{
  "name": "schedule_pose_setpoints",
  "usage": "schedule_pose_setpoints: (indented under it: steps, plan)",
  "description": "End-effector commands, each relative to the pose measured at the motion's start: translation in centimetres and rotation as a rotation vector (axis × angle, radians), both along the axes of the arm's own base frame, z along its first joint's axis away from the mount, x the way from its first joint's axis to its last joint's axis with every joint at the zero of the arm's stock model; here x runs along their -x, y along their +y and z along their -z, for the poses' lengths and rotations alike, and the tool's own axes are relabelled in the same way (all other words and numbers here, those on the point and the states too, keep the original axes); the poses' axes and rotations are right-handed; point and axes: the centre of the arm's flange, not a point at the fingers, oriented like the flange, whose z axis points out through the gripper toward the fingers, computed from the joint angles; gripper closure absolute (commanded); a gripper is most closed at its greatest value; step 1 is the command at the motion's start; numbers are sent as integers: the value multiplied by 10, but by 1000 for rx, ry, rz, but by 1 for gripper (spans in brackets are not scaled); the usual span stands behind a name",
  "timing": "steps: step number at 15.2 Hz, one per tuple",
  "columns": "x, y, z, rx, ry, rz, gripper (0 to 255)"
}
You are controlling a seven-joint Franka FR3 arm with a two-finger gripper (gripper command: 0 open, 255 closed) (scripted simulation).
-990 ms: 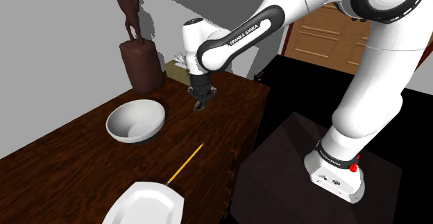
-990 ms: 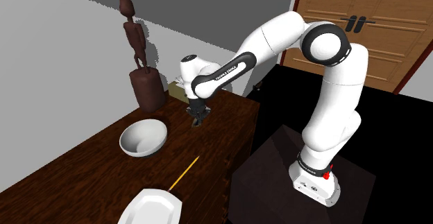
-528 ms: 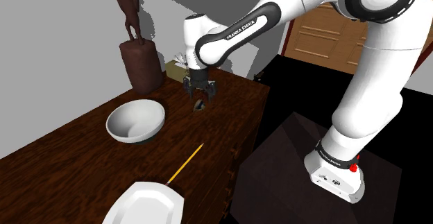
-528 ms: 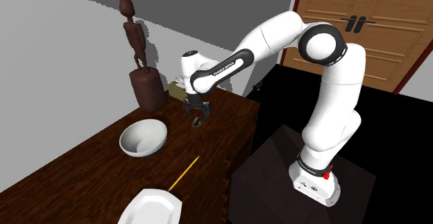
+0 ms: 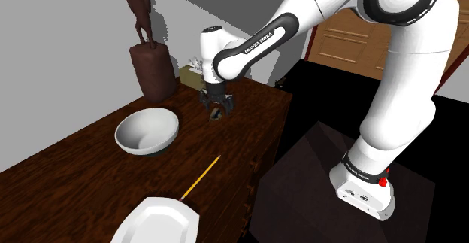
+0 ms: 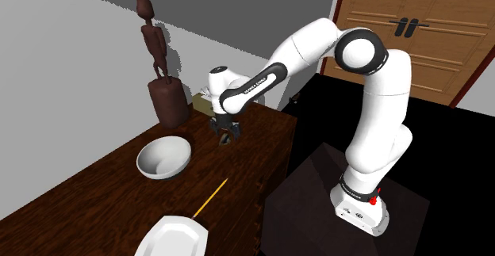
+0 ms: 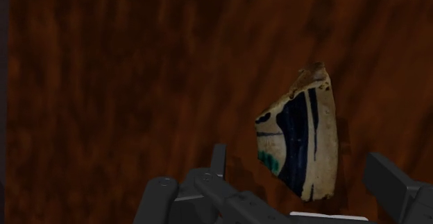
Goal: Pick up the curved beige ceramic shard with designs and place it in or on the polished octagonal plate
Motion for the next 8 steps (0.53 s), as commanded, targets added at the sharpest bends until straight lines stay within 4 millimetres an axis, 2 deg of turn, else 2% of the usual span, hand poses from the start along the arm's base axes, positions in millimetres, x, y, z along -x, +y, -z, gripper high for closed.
schedule_pose_setpoints:
  steps: [1,6,7,8]
  plan:
    - [0,1,2,0,0,0,0]
    - [0,1,2,0,0,0,0]
    - [0,1,2,0,0,0,255]
    - [0,1,2,0,0,0,255]
